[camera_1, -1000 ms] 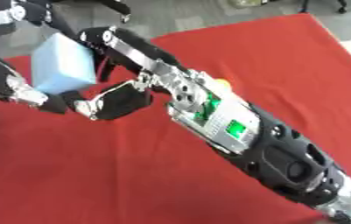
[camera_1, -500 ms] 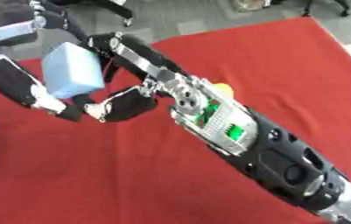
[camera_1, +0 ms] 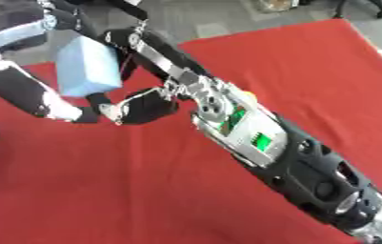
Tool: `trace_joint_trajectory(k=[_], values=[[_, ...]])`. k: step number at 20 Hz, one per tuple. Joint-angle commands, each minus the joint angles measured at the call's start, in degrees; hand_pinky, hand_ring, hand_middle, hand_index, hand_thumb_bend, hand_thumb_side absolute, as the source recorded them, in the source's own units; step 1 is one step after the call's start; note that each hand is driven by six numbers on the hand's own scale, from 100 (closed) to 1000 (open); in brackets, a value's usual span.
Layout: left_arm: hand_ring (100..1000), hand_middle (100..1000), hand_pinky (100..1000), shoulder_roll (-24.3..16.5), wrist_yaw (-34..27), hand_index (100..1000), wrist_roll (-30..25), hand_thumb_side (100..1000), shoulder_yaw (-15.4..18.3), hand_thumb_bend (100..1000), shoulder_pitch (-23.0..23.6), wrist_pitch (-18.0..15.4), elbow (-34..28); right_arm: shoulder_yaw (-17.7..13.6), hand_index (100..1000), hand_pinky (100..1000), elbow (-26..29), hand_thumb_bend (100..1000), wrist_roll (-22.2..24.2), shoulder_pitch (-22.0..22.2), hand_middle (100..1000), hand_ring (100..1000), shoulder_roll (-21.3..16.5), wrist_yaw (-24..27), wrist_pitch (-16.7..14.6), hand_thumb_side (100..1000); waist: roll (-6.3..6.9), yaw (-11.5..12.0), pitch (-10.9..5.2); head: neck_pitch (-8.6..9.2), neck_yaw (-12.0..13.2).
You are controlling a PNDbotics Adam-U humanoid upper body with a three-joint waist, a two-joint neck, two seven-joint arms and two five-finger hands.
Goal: Pick up the objects with one hand, pass them to the other hand, and then place them into the box on the other side of the table.
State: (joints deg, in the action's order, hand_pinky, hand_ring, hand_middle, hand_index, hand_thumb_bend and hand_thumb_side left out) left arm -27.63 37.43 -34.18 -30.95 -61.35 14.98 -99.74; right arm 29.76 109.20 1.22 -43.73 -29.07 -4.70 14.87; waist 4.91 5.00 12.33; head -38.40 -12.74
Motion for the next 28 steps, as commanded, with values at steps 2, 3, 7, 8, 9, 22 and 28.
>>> trace_joint_trajectory(k=[2,3,7,8,9,22,28], values=[[826,746,831,-0.7,-0.7,768,1.3,482,0.7,477,-0.9,2.1,-1.4,0.7,600,571,0.5,100,0.0,-0.8,446,591,0.6,-0.7,-0.3,100,0.48,0.1,0.0,0.31,0.2],[825,746,831,-0.8,-1.1,767,1.5,490,0.8,466,-0.8,2.4,-1.7,0.8,600,571,0.5,100,0.0,-0.7,447,591,0.5,-1.0,-0.4,100,0.48,0.1,0.02,0.26,0.2],[825,743,831,-2.0,-2.6,763,1.4,492,1.0,452,-0.2,3.3,-3.5,0.9,600,574,0.0,100,0.2,-0.5,448,592,0.4,-2.0,-0.8,100,0.51,0.2,0.15,0.17,0.2],[825,742,831,-2.4,-3.0,763,1.3,495,1.2,447,0.0,3.6,-4.0,1.0,600,575,0.0,100,0.3,-0.4,448,592,0.3,-2.3,-1.1,100,0.5,0.2,0.19,0.16,0.2],[824,742,831,-2.8,-3.4,762,1.2,496,1.3,443,0.2,3.8,-4.6,1.0,600,575,-0.2,100,0.4,-0.3,448,592,0.3,-2.6,-1.3,100,0.5,0.2,0.23,0.15,0.1],[817,737,827,-5.1,-7.7,752,3.9,513,3.0,345,1.6,7.9,-8.9,1.5,600,578,-1.1,100,0.4,0.2,449,592,0.4,-4.0,-2.7,100,0.42,0.3,0.44,0.37,0.0],[818,738,827,-5.9,-9.2,751,3.3,522,3.3,346,1.9,8.7,-10.8,1.6,600,577,-1.1,100,0.5,0.2,449,592,0.3,-4.2,-2.8,100,0.51,0.3,0.48,0.29,0.0]])
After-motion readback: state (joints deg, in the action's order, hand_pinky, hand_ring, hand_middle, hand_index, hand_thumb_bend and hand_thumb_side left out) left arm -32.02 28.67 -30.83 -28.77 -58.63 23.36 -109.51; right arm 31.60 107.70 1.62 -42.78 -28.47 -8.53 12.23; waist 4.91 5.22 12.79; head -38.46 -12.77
